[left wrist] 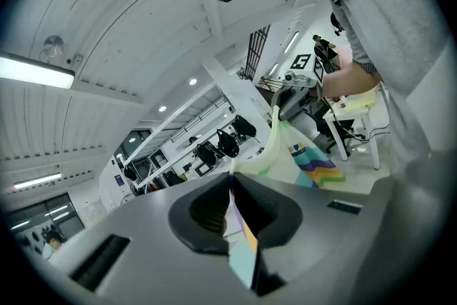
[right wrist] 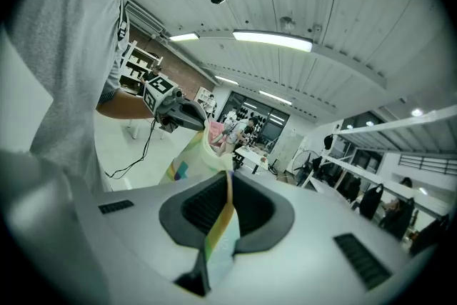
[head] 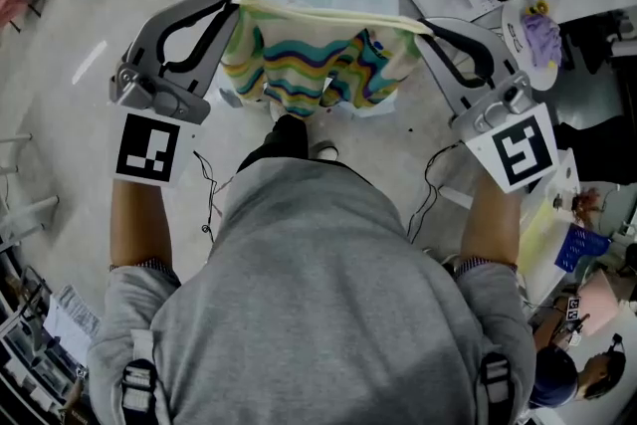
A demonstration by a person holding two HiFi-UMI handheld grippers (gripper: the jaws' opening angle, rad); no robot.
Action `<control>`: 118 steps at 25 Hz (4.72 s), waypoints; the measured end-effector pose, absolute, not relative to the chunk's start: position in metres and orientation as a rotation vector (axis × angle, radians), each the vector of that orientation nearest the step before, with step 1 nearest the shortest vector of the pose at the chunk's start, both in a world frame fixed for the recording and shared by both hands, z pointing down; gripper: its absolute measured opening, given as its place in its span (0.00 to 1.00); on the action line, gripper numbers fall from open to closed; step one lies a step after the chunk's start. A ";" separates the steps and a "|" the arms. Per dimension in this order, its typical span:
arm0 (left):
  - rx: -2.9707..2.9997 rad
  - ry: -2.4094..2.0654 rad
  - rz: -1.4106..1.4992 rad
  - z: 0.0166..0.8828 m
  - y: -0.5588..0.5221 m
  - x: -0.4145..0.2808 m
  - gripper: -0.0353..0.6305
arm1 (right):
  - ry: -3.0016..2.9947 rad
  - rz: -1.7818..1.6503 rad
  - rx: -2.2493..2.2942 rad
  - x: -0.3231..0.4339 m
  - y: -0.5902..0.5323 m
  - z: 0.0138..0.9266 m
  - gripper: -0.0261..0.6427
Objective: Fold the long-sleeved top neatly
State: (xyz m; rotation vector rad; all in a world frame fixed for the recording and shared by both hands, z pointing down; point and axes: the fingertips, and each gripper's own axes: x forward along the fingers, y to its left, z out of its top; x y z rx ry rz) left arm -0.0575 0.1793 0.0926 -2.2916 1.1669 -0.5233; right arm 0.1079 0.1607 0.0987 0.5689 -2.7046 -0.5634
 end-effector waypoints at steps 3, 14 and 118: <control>-2.323 1.183 -0.534 0.107 0.172 -0.055 0.11 | -2.671 -0.563 0.534 0.111 0.155 0.117 0.09; -2.490 1.215 -0.697 0.227 0.114 -0.066 0.11 | -2.530 -0.350 0.495 0.112 0.106 0.235 0.09; -2.754 2.182 -1.206 0.714 -0.152 -0.171 0.18 | -2.055 0.716 0.907 0.153 -0.206 0.740 0.31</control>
